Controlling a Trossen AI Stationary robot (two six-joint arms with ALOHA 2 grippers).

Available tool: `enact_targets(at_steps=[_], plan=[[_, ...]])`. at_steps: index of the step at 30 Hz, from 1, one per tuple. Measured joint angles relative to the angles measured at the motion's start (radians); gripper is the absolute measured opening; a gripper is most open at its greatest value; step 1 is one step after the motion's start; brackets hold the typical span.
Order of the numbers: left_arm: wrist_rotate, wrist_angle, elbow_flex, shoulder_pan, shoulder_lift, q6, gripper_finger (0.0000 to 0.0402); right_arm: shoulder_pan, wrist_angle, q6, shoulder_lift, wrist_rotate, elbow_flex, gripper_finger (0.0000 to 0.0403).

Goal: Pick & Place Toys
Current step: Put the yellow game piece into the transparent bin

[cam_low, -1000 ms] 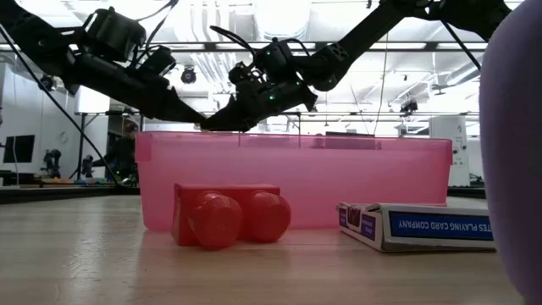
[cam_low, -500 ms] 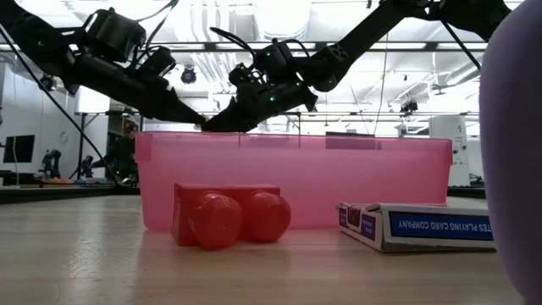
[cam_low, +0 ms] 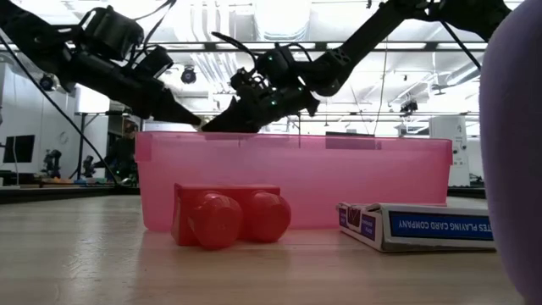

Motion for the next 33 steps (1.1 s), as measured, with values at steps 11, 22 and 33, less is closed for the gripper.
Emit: enact_targets(at_steps=[11,22,33], plan=[[0.0,-0.061,0.0,0.004,-0.052,0.0,0.0129,-0.013,0.565,0.151,-0.015,-0.076,-0.242,0.0351],[-0.024,-0.071,0.0,0.06,-0.052,0.003,0.0129,-0.014,0.715,0.149,-0.217,-0.011,-0.515,0.0352],[-0.072,0.031,0.002,0.184,0.02,-0.002,0.0129,-0.011,0.701,0.14,-0.4,0.111,-0.75,0.0352]])
